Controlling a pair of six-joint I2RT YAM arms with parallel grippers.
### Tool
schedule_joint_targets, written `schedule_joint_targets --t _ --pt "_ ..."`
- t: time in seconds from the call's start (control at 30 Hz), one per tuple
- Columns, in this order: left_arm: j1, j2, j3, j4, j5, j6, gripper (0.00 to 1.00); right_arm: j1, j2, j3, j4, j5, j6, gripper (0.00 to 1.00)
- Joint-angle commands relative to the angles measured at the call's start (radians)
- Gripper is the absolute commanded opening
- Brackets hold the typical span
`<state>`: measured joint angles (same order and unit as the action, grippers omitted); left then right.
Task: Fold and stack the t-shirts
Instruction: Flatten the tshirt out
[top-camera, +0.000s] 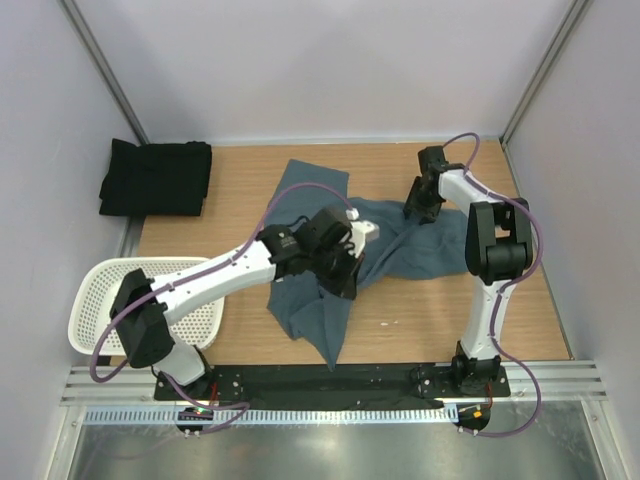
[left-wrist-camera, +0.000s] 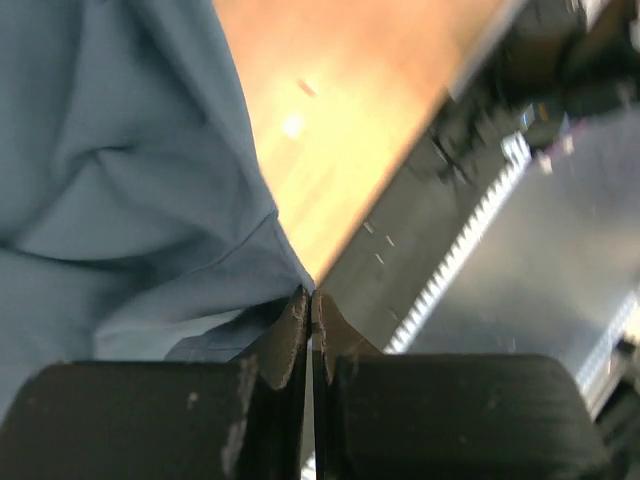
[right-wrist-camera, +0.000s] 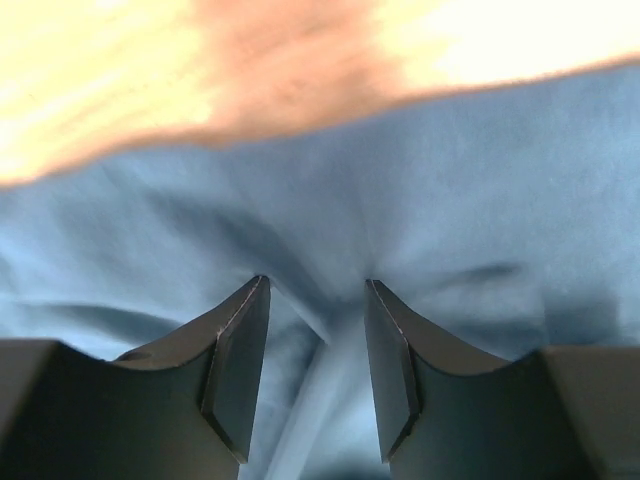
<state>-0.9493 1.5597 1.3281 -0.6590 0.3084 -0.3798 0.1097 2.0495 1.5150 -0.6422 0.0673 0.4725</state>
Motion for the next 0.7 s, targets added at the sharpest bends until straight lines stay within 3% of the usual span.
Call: schedule_joint_targets --t 0.0,0.27,0.4,0.67 --pt "-0.098 0.003 -0.036 -0.109 0.052 0.009 0.0 0.004 0.02 0.069 0.026 -0.011 0.018 0.49" --pt "-0.129 0.055 -0.015 -0.169 0.061 0.05 0.0 0.005 -0.135 0.03 -0.072 0.017 -0.009 0.63" --pt "-0.146 0.118 0.003 -0.174 0.066 0.056 0.01 0.008 -0.239 -0.076 -0.085 -0.012 -0.011 0.63" --pt "-0.172 0.142 -0.063 -0.027 0.006 -0.008 0.01 0.051 -0.374 -0.314 -0.025 -0.018 0.046 0.63"
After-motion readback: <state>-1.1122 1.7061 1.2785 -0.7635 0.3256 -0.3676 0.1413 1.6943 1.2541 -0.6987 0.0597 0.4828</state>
